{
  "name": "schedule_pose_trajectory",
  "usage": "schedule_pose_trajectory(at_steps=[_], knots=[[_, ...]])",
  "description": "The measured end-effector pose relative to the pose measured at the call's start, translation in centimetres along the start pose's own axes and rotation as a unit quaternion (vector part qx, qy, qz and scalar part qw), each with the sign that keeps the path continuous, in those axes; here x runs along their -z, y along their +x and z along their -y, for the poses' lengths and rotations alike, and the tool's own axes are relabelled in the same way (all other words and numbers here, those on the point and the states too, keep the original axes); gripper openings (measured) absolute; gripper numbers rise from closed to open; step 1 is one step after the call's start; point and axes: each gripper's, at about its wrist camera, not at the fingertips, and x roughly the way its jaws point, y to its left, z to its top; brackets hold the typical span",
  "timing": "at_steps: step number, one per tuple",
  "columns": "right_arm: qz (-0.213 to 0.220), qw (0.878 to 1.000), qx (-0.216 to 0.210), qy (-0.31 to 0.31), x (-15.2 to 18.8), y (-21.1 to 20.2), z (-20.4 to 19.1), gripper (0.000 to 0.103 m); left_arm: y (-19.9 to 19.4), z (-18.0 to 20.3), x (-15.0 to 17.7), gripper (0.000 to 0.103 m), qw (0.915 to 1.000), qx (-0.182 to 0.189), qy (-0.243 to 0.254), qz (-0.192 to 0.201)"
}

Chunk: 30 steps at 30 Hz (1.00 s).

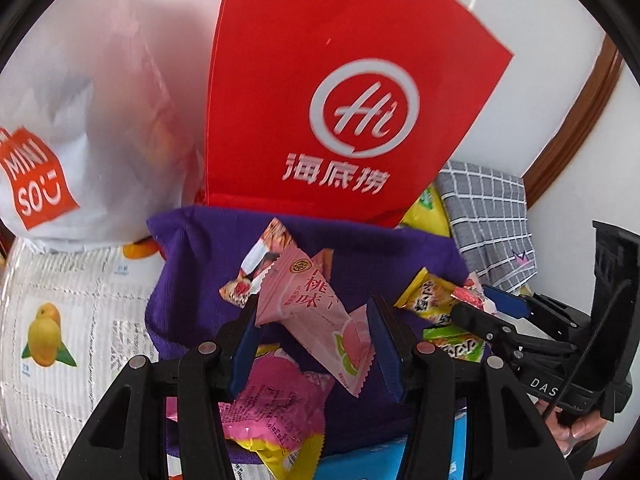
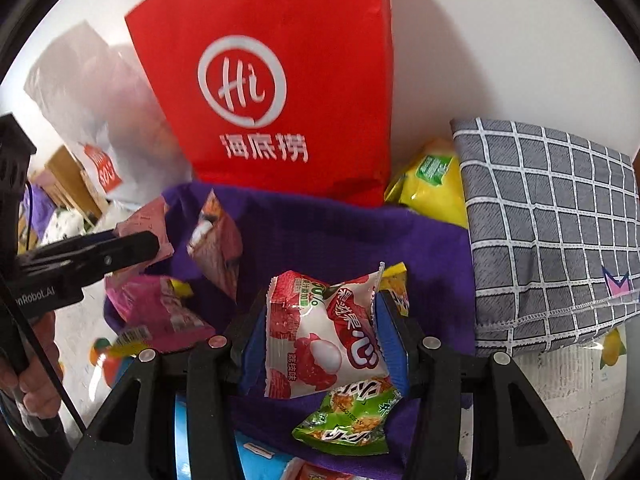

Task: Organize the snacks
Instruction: 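Lower both packets onto the purple towel and open both tools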

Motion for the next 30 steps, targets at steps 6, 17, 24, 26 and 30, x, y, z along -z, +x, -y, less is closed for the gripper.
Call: schedule_pose_trajectory(at_steps=[6,17,24,26,30], knots=[[-0.021,1.000,0.010,-0.002,0.3,0.5,0.7,0.051,1.2,-0.4,0.3,0.050,0.9996,-0.013,-0.009,-0.022],[-0.050,0.998,0.028,0.012,0.4,2.1,1.8,0.054,2.8,-0.2,0.7,0.051,0.9985,-0.035,-0.001,-0.043],[-0.052,0.998,0.030,0.002,0.5,2.3,1.5,0.058,3.7,0.0,0.7,0.053,0.9981,-0.035,0.000,-0.050],[-0.052,0.998,0.025,0.000,0.5,2.3,1.4,0.061,3.6,0.1,0.7,0.054,0.9982,-0.033,0.003,-0.050],[-0.039,0.999,0.019,0.000,0.2,1.7,1.2,0.069,3.6,0.1,0.8,0.056,0.9985,-0.022,0.004,-0.051]])
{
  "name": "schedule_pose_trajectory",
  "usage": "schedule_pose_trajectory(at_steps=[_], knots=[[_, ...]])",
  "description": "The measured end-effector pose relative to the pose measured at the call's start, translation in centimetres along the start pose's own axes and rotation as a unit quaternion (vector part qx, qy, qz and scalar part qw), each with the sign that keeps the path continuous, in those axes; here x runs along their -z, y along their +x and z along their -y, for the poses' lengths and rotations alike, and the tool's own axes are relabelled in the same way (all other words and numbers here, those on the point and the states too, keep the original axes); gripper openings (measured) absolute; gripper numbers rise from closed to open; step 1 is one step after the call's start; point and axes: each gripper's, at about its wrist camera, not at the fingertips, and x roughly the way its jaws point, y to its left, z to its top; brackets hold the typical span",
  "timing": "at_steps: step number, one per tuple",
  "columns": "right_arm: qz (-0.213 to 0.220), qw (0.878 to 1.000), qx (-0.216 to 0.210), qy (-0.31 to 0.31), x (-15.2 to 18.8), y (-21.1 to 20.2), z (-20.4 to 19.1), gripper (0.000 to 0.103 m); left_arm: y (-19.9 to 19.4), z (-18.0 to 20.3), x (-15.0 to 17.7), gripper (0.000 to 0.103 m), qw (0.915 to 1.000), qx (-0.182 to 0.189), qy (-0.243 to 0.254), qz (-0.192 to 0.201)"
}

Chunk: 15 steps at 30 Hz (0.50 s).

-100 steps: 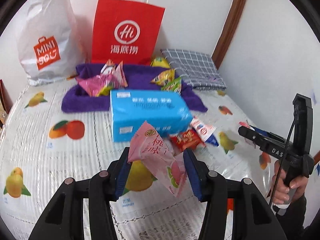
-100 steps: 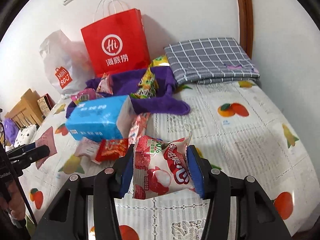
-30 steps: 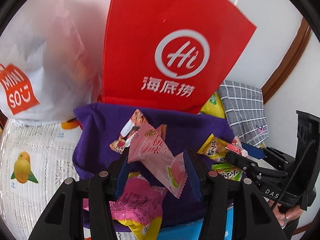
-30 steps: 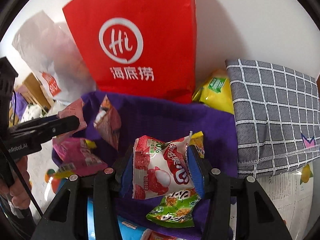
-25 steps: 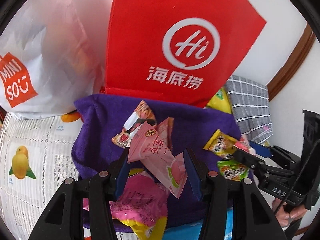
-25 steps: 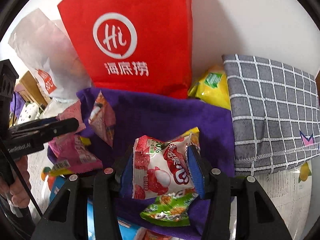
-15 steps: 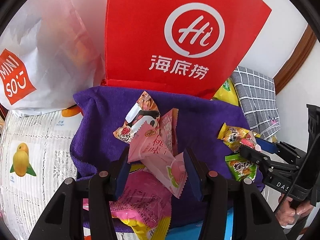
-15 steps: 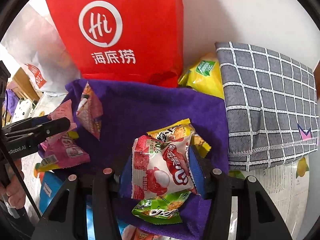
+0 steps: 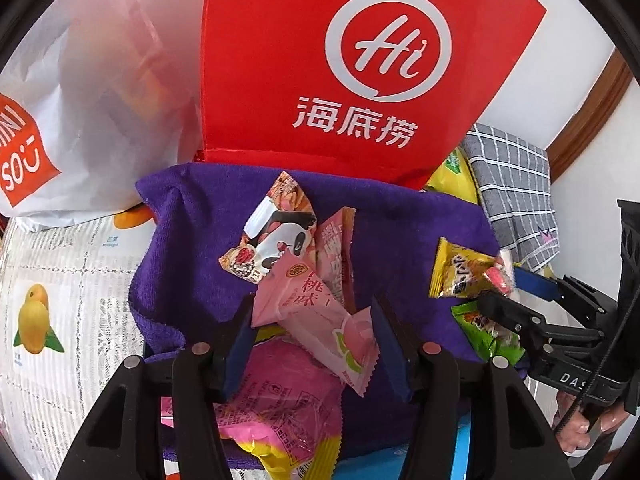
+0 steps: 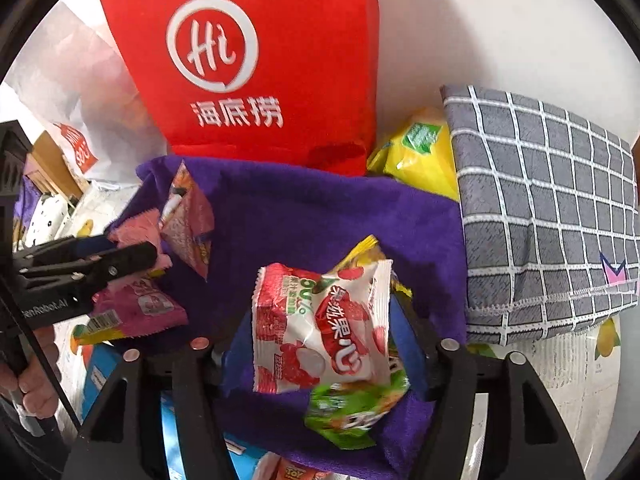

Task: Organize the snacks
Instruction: 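Lower both packets onto the purple towel and open both tools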

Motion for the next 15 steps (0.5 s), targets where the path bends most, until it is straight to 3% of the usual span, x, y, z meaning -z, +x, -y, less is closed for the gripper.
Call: schedule_pose_trajectory(at_steps=[5,15], knots=[[0.027,1.000,-0.008,0.007,-0.3,-1.7,0.0,0.074,-0.4,0.1,-0.1,0.072,0.9999,0.014,-0.003,0.001],[0.107,0.994,-0.003,0.023,-0.4,-7.5,-1.0,0.074,-4.6,1.7,-0.3,0.077,0.9990,0.012,0.024,0.036]])
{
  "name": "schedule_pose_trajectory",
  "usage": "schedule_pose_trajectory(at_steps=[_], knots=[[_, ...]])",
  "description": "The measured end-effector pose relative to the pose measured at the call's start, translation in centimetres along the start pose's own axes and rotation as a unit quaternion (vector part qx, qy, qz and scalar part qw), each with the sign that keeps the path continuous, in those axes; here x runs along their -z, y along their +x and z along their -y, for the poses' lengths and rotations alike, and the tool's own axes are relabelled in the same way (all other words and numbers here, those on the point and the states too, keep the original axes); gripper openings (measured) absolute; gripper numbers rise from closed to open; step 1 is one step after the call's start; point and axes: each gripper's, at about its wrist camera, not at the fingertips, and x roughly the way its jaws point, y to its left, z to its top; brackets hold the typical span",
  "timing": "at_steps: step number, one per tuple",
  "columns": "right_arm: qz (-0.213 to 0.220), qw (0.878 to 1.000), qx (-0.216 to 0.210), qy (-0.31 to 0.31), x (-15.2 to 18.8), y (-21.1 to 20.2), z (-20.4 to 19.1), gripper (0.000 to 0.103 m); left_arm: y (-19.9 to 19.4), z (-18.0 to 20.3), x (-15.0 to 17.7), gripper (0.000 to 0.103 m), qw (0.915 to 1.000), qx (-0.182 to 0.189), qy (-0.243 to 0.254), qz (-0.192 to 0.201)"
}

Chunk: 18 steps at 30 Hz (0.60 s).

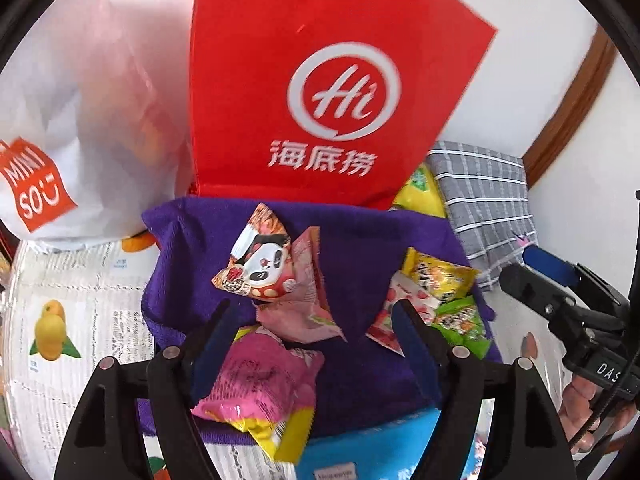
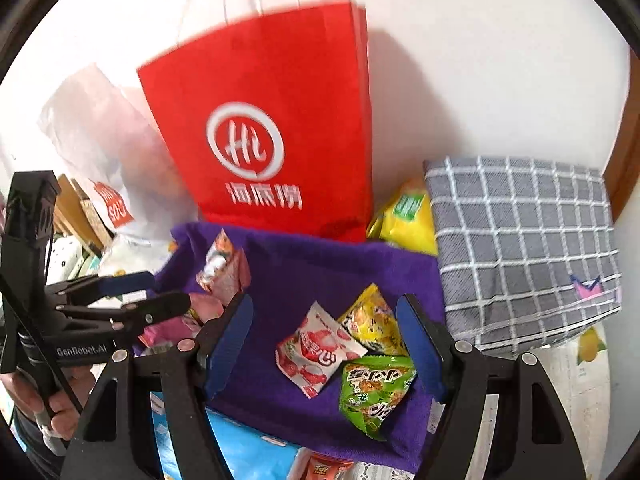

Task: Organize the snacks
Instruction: 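Withdraw both tools from the towel back toward the snacks on the bed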

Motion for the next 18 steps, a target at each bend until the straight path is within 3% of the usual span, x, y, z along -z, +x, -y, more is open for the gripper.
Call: schedule_pose_trajectory(at_steps=[6,11,18], knots=[[0.027,1.000,0.000,0.004,0.8,-3.2,-1.4,0.074,-4.0,0.8,1.0,0.077,0.9995,-0.007,0.013,0.028],[0.031,0.999,0.020,-0.014,3.9,-5.5,-1.8,0.074,-6.6,0.8,3.6,0.077,0.9992,0.006,0.013,0.037],[0.026,0.999,0.038,0.027,8.1,-8.7,-0.6,0.074,-10.2,0.9,7.0,0.077,0.9987,-0.001,0.017,0.048]])
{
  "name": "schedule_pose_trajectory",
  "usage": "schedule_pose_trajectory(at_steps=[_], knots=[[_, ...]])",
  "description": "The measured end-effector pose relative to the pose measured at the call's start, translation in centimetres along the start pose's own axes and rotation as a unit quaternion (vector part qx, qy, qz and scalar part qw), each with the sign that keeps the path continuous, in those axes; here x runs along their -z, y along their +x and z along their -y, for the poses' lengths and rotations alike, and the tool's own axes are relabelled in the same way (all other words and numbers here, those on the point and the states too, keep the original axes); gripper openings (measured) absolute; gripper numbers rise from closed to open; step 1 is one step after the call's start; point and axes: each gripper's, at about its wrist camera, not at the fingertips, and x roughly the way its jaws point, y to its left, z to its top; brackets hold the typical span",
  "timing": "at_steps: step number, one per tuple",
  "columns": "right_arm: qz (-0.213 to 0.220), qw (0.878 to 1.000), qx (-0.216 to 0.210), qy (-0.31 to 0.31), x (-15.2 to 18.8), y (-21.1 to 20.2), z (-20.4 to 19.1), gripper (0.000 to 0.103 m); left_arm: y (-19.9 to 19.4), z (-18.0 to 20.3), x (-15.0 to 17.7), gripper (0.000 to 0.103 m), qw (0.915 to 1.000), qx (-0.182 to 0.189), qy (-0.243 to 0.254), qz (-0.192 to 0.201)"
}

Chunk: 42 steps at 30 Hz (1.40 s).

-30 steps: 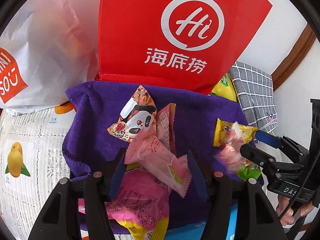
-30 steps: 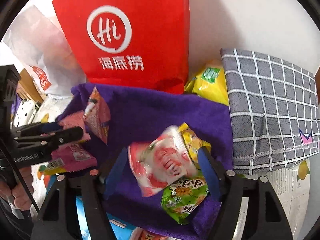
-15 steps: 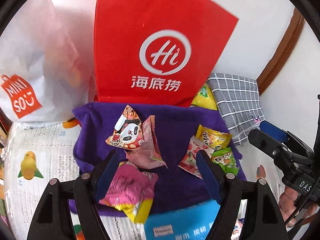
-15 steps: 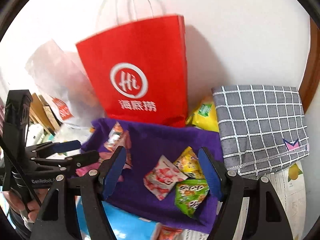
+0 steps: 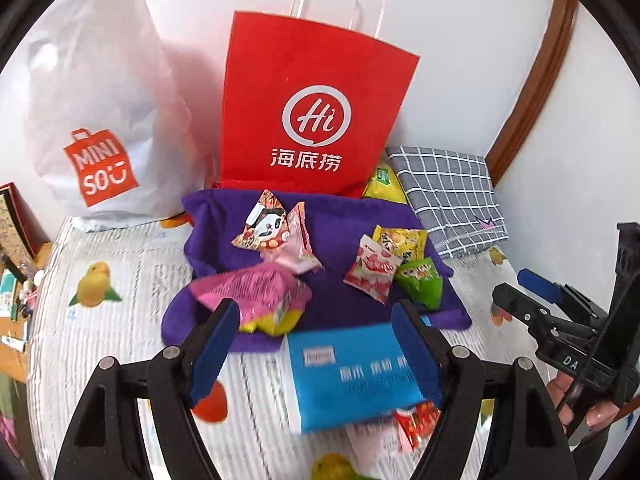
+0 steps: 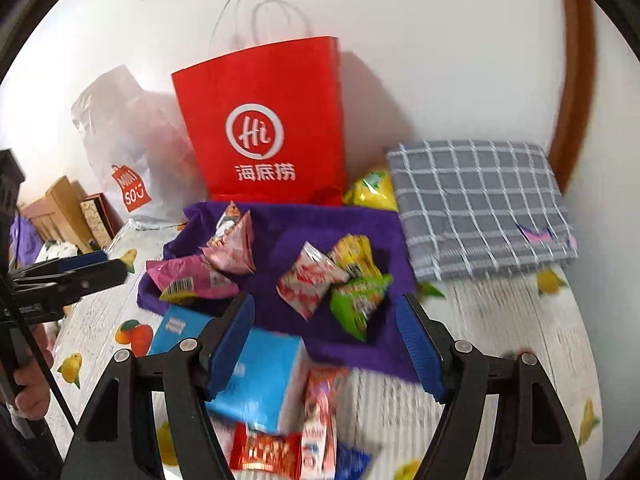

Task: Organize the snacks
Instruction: 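Withdraw both tools from the towel back toward the snacks on the bed, then grasp the pink stick candy packet with the right tool while the left tool grasps a pale pink packet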

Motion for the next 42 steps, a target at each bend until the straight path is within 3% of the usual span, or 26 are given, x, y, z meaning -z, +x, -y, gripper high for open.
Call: schedule_pose_trajectory(at_steps=[7,12,20,25,28,35,36,37,42], knots=[[-0.024,1.000,0.005,0.019,4.0,-2.6,0.8,0.074,-3.5,0.2,3.2,0.077,0.9999,-0.002,0.001,0.013],[-0.049,0.999,0.007,0.022,7.7,-2.4,0.9,0.074,-3.7,-0.5,6.1,0.077,0.9999,-0.015,0.000,0.003],[-0.075,0.996,0.013,0.034,11.7,0.0,1.3,0.074,-2.1,-2.4,10.6,0.077,0.9993,-0.004,-0.023,-0.027],[-0.089,0.995,0.015,0.031,11.5,2.3,1.3,0.060,-1.3,-3.0,12.3,0.077,0.9989,0.000,-0.029,-0.036],[-0.100,0.995,0.018,-0.003,11.0,3.5,0.2,0.054,-1.2,-3.4,12.7,0.077,0.9989,0.010,-0.036,-0.027],[-0.114,0.992,0.032,-0.049,10.0,6.6,-1.4,0.048,-0.1,-3.6,13.1,0.077,0.9979,0.027,-0.050,-0.032],[-0.119,0.991,0.035,-0.056,10.0,7.2,-1.5,0.043,0.0,-3.6,13.1,0.077,0.9979,0.026,-0.050,-0.032],[-0.124,0.990,0.037,-0.059,10.0,7.6,-1.5,0.028,0.0,-3.6,13.2,0.077,0.9980,0.025,-0.049,-0.033],[-0.104,0.993,0.033,-0.051,10.0,6.7,-1.1,0.026,-0.2,-3.5,13.6,0.077,0.9981,0.027,-0.045,-0.031]])
